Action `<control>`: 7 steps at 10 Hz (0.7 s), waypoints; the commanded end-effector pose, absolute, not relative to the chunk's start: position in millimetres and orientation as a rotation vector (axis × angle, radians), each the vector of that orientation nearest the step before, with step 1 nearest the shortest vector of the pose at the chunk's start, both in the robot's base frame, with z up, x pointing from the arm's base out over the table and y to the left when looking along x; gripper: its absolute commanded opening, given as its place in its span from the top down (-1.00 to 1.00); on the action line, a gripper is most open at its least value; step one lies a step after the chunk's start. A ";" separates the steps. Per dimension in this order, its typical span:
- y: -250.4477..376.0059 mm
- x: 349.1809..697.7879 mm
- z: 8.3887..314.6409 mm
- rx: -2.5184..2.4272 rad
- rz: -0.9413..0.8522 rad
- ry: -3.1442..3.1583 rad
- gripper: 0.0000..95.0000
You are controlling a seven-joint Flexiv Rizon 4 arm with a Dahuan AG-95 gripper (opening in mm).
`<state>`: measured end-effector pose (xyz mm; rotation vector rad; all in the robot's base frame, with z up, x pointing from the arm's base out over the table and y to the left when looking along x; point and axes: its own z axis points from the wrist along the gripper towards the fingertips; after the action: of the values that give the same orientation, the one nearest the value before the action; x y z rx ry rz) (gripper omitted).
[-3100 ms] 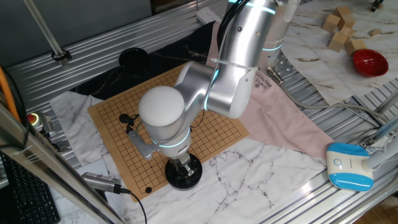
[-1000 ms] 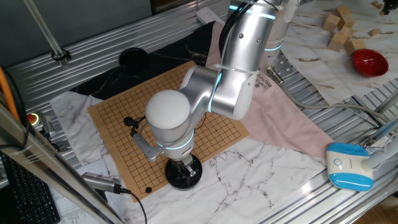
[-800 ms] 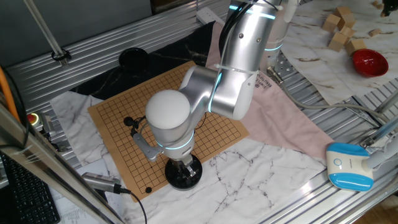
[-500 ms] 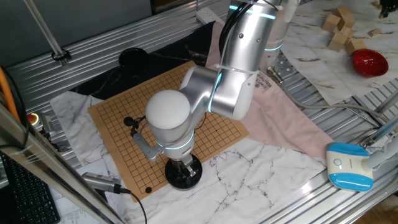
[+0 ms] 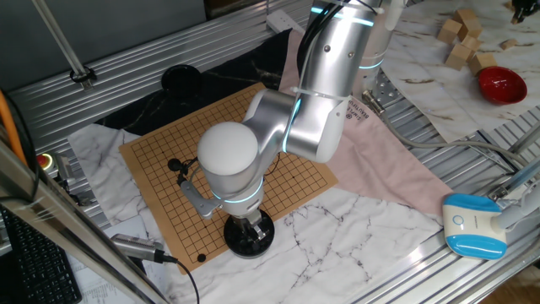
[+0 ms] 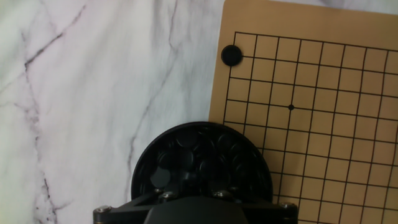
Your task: Play the first move as black on the 3-4 point in the upper right corner of the Go board
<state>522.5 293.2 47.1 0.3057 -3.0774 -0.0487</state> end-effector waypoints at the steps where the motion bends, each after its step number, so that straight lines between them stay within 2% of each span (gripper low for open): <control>1: 293.0 522.6 47.0 0.307 -0.050 -3.078 0.60; 2: 286.2 533.1 52.8 0.309 -0.050 -3.091 0.60; 7: 285.3 535.0 56.0 0.320 -0.049 -3.090 0.60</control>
<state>534.6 285.4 55.8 0.3210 -3.0896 -0.0505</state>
